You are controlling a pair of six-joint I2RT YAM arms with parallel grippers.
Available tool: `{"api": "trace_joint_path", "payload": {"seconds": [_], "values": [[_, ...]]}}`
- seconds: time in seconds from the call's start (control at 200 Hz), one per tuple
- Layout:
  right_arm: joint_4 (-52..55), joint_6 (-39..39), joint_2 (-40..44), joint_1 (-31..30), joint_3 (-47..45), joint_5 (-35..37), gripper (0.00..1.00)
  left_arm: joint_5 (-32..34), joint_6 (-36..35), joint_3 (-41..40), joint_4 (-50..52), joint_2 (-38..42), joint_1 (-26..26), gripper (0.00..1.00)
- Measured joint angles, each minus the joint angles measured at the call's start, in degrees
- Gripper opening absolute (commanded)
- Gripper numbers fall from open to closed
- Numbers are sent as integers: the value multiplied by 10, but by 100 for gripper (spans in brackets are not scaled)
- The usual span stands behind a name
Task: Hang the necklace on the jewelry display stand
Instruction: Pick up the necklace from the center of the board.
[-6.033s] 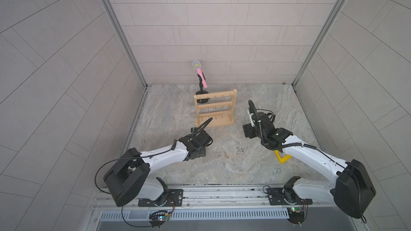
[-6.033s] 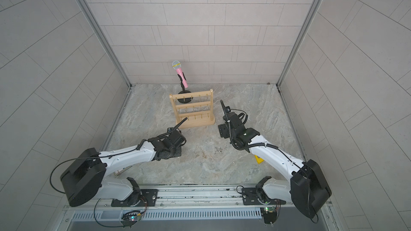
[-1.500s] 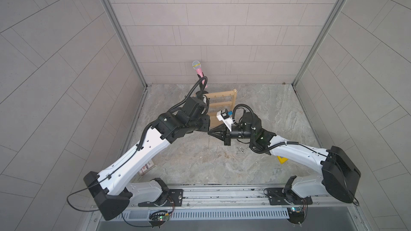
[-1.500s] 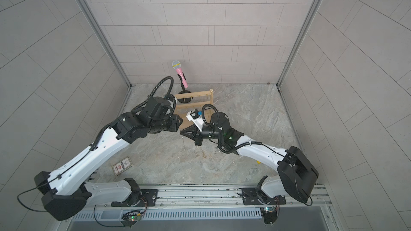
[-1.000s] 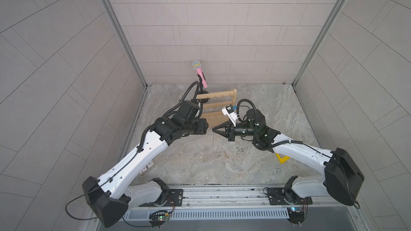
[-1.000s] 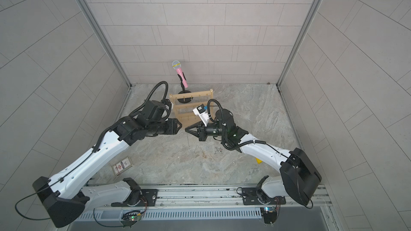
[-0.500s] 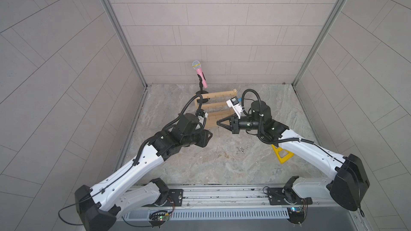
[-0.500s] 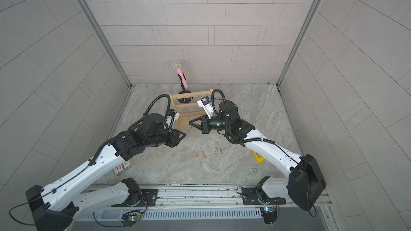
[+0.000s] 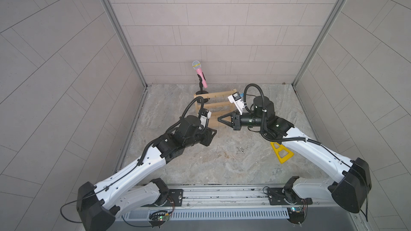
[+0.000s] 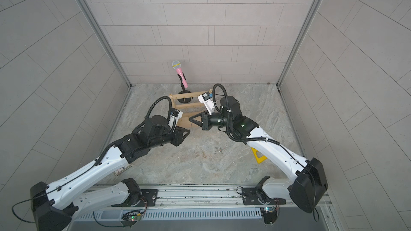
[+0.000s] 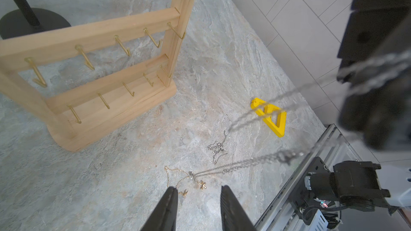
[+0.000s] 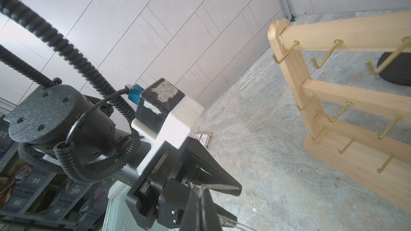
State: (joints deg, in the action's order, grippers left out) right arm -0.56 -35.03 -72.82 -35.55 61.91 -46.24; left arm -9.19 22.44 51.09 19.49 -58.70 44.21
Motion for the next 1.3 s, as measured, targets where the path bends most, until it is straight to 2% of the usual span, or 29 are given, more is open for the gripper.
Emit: {"api": "trace_joint_path", "payload": {"seconds": [0.665, 1.301], "values": [[14, -4, 0, 0, 16, 0, 0, -5, 0, 0, -64, -30, 1, 30], [27, -1, -1, 1, 26, 4, 0, -10, -17, 0, -20, -17, 6, 28]]}}
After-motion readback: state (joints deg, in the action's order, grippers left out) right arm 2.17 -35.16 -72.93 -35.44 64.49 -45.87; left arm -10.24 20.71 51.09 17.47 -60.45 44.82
